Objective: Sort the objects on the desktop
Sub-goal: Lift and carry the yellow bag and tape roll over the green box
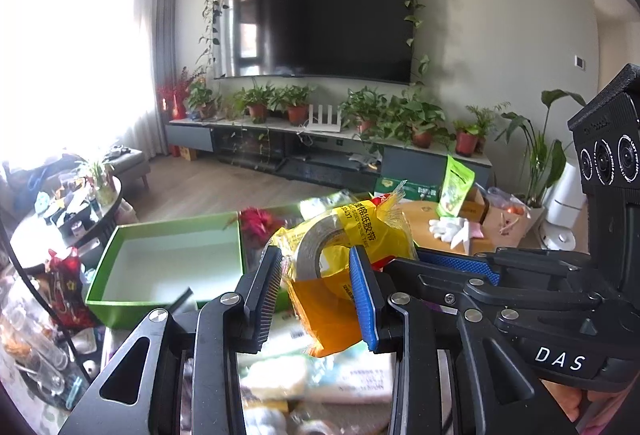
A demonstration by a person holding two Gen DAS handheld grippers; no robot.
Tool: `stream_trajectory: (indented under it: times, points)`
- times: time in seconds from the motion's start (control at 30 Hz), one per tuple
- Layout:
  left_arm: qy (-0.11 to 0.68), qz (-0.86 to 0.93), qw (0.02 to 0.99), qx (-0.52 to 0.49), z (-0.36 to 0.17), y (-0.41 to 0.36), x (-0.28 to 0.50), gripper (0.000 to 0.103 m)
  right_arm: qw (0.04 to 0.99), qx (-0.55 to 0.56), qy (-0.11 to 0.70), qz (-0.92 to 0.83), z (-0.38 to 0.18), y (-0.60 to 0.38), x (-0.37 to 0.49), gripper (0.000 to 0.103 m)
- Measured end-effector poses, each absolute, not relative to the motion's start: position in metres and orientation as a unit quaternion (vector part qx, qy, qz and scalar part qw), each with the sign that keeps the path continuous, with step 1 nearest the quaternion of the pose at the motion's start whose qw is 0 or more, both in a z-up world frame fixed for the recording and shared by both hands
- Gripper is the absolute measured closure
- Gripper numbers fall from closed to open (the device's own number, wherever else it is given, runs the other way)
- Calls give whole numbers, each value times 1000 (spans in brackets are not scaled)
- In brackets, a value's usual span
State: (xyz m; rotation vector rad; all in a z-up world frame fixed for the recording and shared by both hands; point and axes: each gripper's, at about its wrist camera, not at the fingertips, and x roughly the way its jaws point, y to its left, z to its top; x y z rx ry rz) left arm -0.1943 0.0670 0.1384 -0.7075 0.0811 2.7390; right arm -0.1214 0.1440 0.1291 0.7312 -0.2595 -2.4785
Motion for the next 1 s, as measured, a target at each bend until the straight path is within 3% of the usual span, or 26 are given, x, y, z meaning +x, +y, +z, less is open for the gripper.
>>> stream_trajectory:
  times: [0.33,1.0]
  points:
    - [30,955,157,-249,143,59,-241,69,266,274,-95,-919,142,136,-177,84]
    - [26,947,157,-280,116,54,-334,70,261,307,-126,-907,112,134,-272,84]
